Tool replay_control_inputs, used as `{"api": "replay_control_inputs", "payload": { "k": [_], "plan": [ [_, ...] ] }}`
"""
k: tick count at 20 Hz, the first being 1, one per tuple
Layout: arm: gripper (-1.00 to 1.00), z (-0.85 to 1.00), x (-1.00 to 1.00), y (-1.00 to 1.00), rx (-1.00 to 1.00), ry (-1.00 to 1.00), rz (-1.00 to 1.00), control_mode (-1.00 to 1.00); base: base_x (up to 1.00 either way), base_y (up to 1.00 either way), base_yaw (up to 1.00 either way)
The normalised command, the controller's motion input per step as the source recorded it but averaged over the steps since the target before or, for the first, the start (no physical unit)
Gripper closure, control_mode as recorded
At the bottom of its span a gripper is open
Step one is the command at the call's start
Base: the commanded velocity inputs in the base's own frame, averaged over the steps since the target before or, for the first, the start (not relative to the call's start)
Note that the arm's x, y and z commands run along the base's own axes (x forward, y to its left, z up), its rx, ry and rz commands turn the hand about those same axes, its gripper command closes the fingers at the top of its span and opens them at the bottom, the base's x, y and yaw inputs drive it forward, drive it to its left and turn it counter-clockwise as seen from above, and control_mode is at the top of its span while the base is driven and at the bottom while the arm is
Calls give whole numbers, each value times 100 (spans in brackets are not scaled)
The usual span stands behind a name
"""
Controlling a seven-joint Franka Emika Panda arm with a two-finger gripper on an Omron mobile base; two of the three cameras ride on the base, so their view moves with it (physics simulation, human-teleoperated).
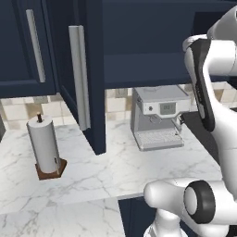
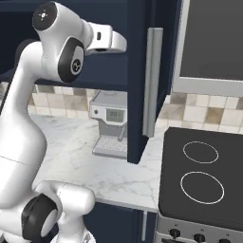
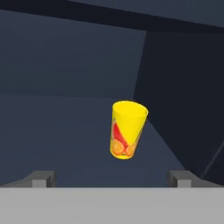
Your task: Open the cabinet directly in front. Then move the liquor and the cup to the dining counter with the jar on it.
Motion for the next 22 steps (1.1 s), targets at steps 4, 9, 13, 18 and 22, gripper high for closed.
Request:
{"api": "replay_control_inputs", "payload": {
  "k": [4,9,13,18,22],
  "plan": [
    [-100,0,40,-4,0,0,4,-100,0,0,0],
    [-100,-3,26,-7,0,0,10,-100,0,0,0],
    [-100,-5,42,-10,0,0,9,-100,0,0,0],
    [-100,-8,45,-1,0,12,6,-100,0,0,0],
    [-100,-6,44,0,-4,17,4,-100,0,0,0]
  ]
}}
